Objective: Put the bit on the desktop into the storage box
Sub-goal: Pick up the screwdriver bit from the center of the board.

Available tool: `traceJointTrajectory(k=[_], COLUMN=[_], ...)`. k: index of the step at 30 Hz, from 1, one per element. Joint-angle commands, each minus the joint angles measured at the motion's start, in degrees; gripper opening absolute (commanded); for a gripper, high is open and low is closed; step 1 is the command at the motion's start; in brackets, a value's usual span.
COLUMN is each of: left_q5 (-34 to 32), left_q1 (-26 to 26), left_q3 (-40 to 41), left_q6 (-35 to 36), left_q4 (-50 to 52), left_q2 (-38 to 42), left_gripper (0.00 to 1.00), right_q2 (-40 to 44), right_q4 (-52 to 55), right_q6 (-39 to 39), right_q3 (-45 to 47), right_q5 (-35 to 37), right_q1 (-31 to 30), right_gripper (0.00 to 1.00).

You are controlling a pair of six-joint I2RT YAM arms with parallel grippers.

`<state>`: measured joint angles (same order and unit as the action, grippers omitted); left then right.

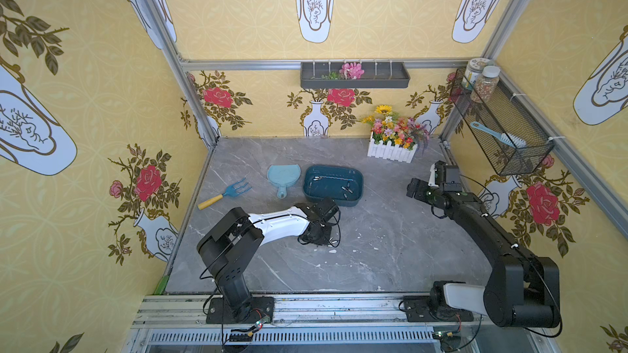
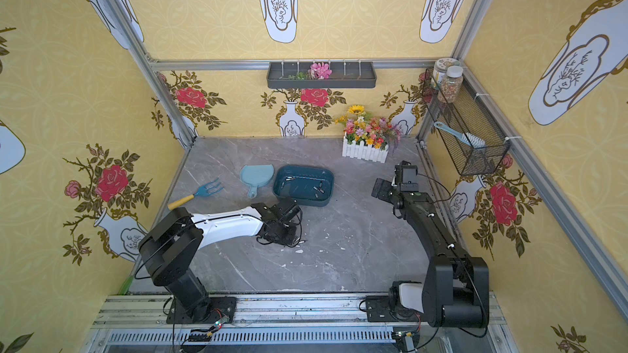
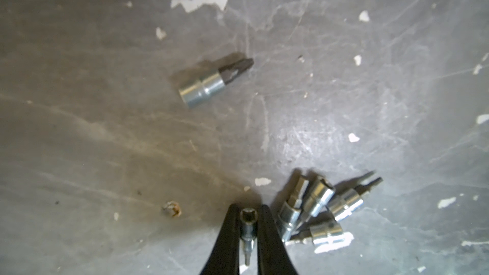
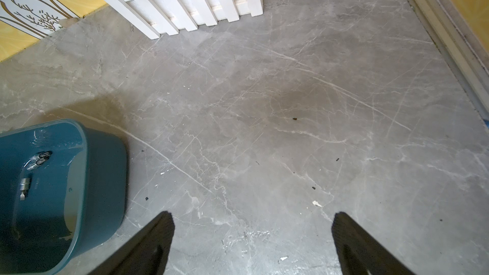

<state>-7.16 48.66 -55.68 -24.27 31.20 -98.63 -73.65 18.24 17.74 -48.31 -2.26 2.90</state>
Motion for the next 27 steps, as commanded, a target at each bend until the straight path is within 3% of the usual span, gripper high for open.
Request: traceJointTrajectory(k=[1,14,22,27], left_q5=[-0.04,-4.60,-8.29,-6.51], left_q1=[-0.06,-0.85,-3.88,-7.75], left_q3=[0.09,-9.84,-20.60,-27.56], left_q6=[0.50,6.15,12.88,16.56], left_q4=[5.26,8.07,8.93,6.92], left_q2=[0.11,3.54,-0.15,-4.10], left_gripper=[0.14,0.14,0.16,0.15], right_q2=[0.44,1.12,1.27,1.15], right_q4=[0.69,1.10,0.85,0.91], right_q6=[-0.50,-0.54,-0.50,-0.55], right_q3=[-0.29,-0.55,-0.45,-0.38], right_q5=[0.19,-0.29,-0.47,-1.02], right_q1=[0.03,0.18,0.67,0.73], right_gripper=[0.97,0.97,0.97,0.97])
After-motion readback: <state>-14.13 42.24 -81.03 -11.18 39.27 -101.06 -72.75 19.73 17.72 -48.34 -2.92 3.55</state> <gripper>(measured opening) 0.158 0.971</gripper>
